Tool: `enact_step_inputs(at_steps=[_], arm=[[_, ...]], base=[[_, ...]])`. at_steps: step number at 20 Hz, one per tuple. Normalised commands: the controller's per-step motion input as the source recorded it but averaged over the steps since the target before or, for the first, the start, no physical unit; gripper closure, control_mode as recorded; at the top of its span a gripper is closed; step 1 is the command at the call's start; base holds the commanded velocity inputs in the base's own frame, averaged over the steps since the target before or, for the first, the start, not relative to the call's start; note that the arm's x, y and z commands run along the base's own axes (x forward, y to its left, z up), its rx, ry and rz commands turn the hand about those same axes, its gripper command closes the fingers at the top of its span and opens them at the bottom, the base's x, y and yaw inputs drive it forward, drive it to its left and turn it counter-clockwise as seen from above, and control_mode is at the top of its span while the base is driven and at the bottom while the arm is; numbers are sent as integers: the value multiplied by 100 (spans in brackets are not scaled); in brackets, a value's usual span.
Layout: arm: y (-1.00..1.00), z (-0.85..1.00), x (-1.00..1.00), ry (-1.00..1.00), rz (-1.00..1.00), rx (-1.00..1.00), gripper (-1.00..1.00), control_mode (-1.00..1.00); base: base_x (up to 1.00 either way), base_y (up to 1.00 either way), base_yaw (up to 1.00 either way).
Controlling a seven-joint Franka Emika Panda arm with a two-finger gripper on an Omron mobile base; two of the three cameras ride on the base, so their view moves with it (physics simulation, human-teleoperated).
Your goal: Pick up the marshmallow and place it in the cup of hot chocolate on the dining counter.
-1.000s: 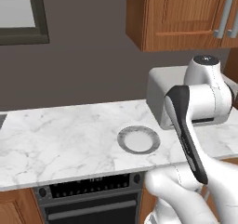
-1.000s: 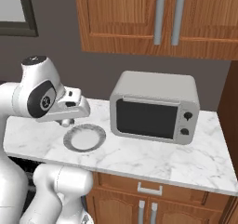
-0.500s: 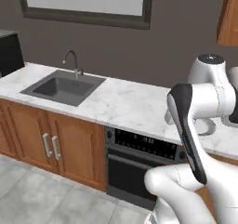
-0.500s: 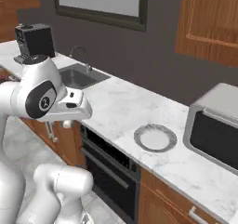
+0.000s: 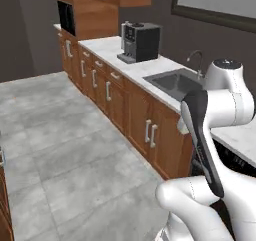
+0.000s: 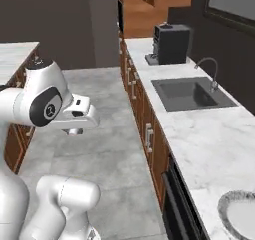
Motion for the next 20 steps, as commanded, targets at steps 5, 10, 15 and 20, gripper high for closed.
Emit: enact_step_inputs(at_steps=[5, 10, 15, 20], arm=[[0, 0, 0, 0, 0, 0, 100, 100], [0, 0, 0, 0, 0, 0, 100, 100], [0, 0, 0, 0, 0, 0, 100, 100], [0, 0, 0, 0, 0, 0, 100, 100]], base=[[-4, 70, 89], [-5, 37, 49], [7, 6, 33], [-36, 6, 19]])
